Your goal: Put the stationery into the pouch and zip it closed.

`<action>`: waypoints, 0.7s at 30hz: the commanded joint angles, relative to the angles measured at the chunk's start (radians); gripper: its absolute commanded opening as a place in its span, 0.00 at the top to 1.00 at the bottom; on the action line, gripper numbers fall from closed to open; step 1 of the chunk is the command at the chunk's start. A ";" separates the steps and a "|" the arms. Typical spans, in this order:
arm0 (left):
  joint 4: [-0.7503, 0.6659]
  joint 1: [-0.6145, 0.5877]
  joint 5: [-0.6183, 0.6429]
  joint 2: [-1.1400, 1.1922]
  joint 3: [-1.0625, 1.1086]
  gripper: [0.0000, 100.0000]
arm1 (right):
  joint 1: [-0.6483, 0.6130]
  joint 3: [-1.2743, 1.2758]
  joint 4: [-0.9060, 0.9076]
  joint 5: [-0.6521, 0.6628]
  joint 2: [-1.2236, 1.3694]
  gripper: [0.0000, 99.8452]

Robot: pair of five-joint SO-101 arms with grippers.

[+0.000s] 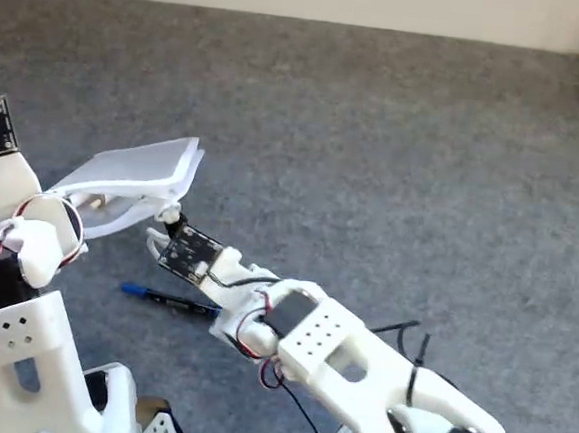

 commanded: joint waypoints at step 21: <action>-0.034 -0.133 0.014 0.012 0.002 0.99 | 0.067 -0.309 0.001 -0.008 0.420 0.82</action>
